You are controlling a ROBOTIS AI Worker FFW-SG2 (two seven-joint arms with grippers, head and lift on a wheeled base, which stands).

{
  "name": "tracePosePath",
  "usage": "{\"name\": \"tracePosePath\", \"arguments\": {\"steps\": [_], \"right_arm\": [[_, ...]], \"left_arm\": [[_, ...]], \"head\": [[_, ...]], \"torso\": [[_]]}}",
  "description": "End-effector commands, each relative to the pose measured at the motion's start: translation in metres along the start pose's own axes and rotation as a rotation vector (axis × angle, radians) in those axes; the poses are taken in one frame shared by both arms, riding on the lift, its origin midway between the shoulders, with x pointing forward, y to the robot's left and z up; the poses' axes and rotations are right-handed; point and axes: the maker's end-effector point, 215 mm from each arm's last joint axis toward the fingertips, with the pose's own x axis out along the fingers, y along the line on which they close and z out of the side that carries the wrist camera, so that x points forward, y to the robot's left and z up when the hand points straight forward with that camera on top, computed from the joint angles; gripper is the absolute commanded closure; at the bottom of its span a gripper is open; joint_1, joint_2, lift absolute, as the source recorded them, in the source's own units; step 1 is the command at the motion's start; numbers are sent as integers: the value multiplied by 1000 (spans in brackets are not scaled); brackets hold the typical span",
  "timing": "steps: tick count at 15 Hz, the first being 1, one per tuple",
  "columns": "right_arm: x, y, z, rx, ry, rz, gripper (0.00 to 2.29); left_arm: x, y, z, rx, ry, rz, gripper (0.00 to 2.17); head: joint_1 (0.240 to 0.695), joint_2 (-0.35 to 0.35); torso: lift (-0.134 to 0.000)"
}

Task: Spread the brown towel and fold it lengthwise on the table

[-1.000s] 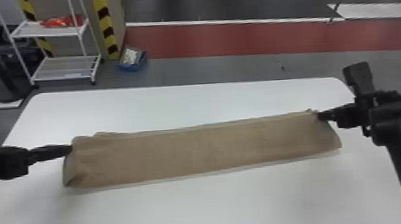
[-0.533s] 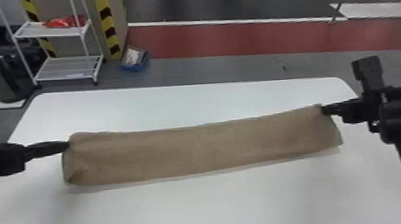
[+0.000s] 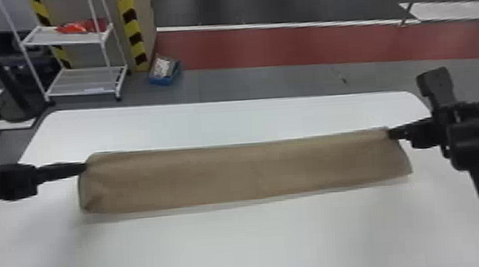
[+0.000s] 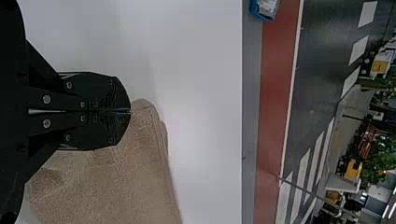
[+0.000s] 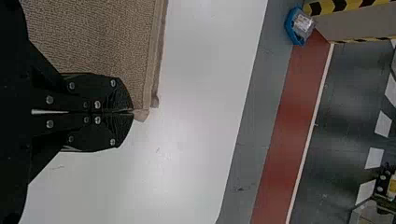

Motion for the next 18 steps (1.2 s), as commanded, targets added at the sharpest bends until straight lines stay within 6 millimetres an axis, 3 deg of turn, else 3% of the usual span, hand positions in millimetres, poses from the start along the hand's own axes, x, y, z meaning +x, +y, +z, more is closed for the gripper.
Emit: {"name": "tracePosePath", "arguments": {"steps": [1, 6, 9, 11, 12, 13, 14, 15, 18], "right_arm": [[3, 0, -2, -21, 17, -12, 1305], [8, 3, 4, -54, 7, -29, 1305], [12, 0, -2, -64, 24, -48, 1298], [15, 0, -6, -94, 43, -71, 1119], [18, 3, -7, -93, 47, -71, 890], [20, 3, -6, -92, 49, -78, 387], [20, 3, -7, -95, 52, -86, 107], [21, 4, -7, -96, 54, -87, 63], [19, 3, -11, -74, 55, -84, 70]], "left_arm": [[2, 2, 2, 7, -3, 2, 1511], [4, 2, 5, 16, -11, 4, 1511], [7, 1, 6, 20, -12, 6, 1511], [11, -1, 4, 31, -12, 5, 1504], [15, -4, 6, 50, -22, -2, 1386], [16, -6, 6, 59, -26, -4, 890], [17, -6, 6, 66, -29, -5, 367], [18, -7, 5, 63, -30, -7, 70], [16, -3, 5, 56, -40, 3, 36]], "head": [[695, -52], [695, -50], [695, -49], [695, -52], [695, -53], [695, -56], [695, -58], [695, -60], [695, -61]], "torso": [[-124], [-124], [-124], [-124], [-124], [-124], [-124], [-124], [-124]]}}
